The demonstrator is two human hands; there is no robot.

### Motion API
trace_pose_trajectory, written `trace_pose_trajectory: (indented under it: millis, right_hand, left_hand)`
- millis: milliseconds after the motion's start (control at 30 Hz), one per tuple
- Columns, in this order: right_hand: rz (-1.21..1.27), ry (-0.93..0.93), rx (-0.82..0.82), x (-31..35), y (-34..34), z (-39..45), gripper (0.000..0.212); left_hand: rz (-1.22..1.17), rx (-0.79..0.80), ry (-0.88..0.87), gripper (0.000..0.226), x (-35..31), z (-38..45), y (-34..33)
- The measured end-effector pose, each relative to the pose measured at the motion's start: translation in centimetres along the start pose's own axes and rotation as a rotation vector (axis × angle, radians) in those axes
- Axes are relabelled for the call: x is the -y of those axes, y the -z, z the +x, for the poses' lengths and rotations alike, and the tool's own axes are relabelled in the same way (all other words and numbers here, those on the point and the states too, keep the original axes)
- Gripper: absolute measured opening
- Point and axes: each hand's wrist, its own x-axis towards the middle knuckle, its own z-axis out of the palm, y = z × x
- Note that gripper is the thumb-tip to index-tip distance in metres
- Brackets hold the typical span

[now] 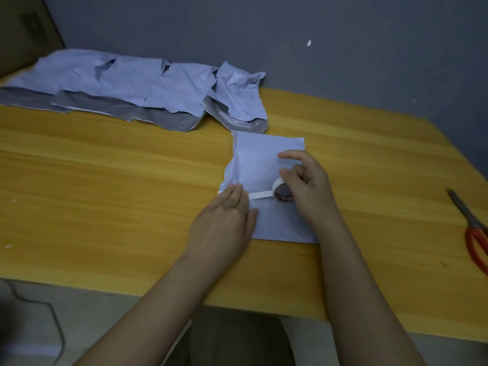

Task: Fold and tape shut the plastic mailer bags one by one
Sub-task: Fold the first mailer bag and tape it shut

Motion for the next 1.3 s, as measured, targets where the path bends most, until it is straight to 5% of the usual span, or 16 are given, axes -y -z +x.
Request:
trace_pose_trajectory:
  millis: [367, 567, 1300]
  right_hand:
    - [0.278, -0.054, -0.014, 0.87, -0.27, 0.37, 0.027]
    - [0.215, -0.029, -0.006, 0.66, -0.40, 0.24, 0.043]
    - [0.050, -0.030, 0.101, 0.14, -0.67, -0.18, 0.045]
  left_hand:
    - [-0.029, 0.010, 0.000, 0.043, 0.07, -0.05, -0.03]
    - [-0.033, 0.012, 0.020, 0.043, 0.00, 0.06, -0.04]
    - [-0.030, -0.012, 0.020, 0.047, 0.02, -0.19, 0.20]
